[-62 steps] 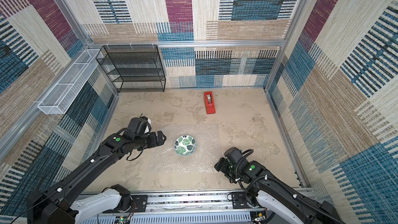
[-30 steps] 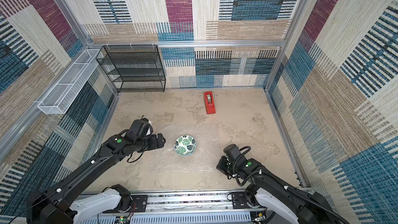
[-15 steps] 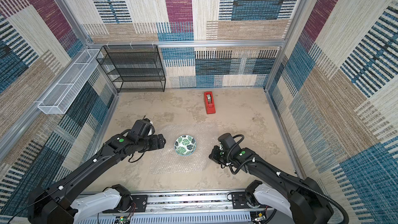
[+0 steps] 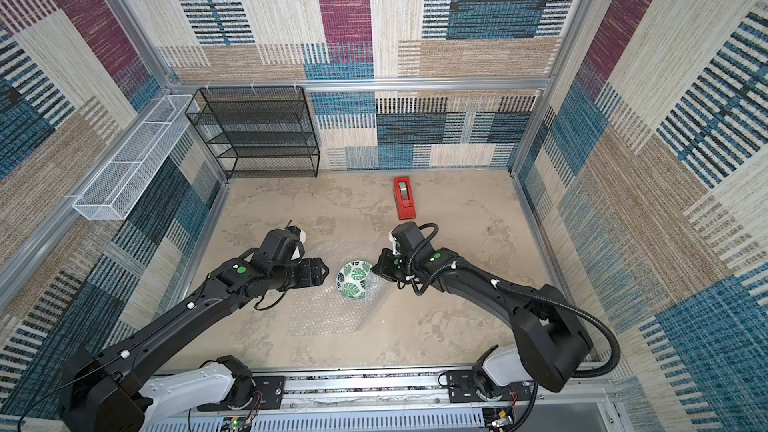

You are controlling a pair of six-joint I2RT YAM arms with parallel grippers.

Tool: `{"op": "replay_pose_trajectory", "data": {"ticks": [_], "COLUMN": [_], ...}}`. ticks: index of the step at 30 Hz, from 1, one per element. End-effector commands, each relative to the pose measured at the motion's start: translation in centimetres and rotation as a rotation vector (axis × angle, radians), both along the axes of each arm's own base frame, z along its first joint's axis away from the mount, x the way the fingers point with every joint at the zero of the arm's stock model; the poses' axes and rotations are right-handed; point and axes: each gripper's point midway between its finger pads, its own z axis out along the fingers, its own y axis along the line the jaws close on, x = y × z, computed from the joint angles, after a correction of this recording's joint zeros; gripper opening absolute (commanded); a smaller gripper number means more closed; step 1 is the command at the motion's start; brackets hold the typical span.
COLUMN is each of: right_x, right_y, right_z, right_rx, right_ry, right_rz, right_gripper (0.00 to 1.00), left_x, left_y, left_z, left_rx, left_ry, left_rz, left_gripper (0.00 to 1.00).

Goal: Wrap bowls in bubble wrap
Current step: Wrap the bowl in bubble wrap.

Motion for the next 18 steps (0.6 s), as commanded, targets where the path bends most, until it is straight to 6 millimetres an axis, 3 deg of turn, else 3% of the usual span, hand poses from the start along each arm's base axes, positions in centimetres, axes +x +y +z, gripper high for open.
{"op": "replay_pose_trajectory", "data": {"ticks": [1, 7, 15, 18], "right_x": [1.0, 2.2, 2.8, 2.6], "right_y": [1.9, 4.0, 6.2, 6.6], "right_z": [0.4, -0.4, -1.6, -1.9], "right_rx": [0.019, 0.002, -0.012, -0.007], "right_ry": [-0.026, -0.025, 0.001, 0.006], "right_rz": [0.044, 0.079, 0.125, 0.135], "right_gripper": [0.0, 0.0, 0.0, 0.0], "left_x": [0.4, 0.8, 1.2, 1.5], "left_y": [-1.8, -2.9, -2.5, -2.2], "left_z": [0.3, -0.3, -1.7, -1.9], "left_rx": [-0.062, -0.091, -0.049, -0.033], "left_ry": [-0.033, -0.059, -0.056, -0.075], "left_rz": [-0.075, -0.106, -0.099, -0.09], "left_gripper": [0.8, 0.78, 0.91, 0.91]}}
